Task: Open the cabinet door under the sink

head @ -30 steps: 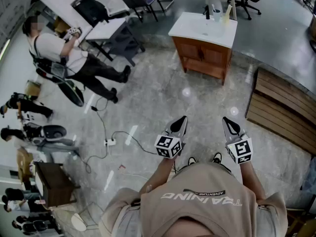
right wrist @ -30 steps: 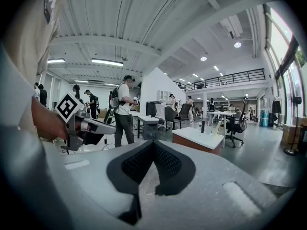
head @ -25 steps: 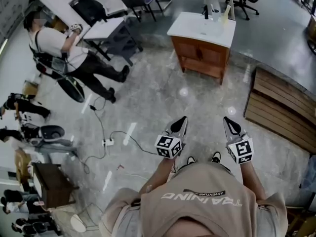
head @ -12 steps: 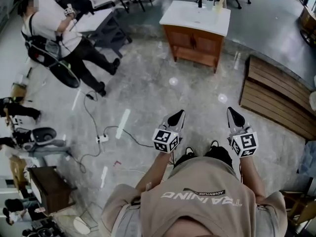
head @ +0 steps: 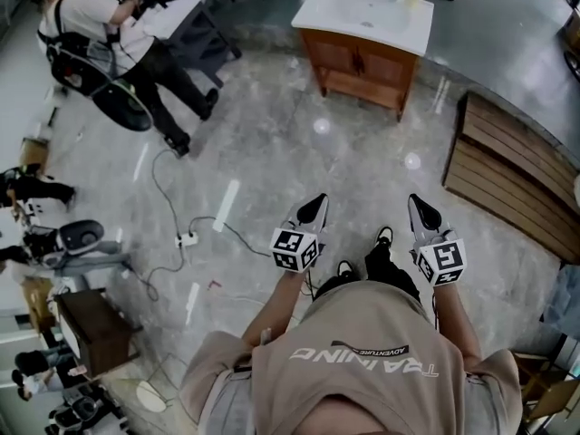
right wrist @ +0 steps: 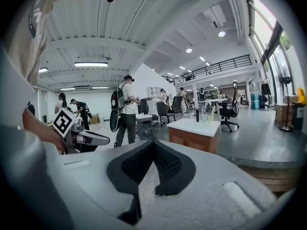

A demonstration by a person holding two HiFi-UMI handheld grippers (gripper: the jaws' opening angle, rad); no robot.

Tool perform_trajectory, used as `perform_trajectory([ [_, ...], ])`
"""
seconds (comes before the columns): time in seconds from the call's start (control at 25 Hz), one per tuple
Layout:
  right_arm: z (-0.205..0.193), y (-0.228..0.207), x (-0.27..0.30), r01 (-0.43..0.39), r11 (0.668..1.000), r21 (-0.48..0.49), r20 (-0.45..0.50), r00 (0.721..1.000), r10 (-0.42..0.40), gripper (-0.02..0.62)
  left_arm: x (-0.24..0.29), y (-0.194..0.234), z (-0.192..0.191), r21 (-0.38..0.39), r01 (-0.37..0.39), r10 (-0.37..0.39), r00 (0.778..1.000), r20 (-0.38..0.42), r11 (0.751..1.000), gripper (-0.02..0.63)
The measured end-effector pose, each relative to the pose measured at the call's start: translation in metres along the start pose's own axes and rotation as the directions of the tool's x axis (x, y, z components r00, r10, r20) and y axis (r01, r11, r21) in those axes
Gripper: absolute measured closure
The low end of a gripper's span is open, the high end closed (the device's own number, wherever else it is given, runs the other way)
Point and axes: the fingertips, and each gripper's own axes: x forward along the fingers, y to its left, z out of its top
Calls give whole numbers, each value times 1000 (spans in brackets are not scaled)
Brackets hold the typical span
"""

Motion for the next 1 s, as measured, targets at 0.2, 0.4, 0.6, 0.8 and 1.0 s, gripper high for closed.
perform_trajectory([
  [0.2, 22, -49, 35, -18, 1000, 11, 53, 998, 17, 594, 43, 15, 60, 92, -28, 25, 999, 39, 995, 592],
  [0.4, 12, -102, 55, -52, 998, 29, 17, 999, 51, 594, 87, 17, 103, 113, -81, 73, 994, 79, 990, 591],
  [0.6, 17, -140, 81, -96, 995, -2, -6, 995, 96, 594, 112, 7, 101, 53, -103, 100, 993, 56, 993, 591],
  [0.8, 21, -147, 103, -134, 991, -20, -13, 991, 134, 594, 110, 21, 89, 28, -151, 151, 988, -9, 988, 592],
  [1.0, 7, -136, 119, -166, 986, 12, -37, 985, 166, 594, 114, 42, 103, 21, -186, 186, 982, 14, 982, 592],
])
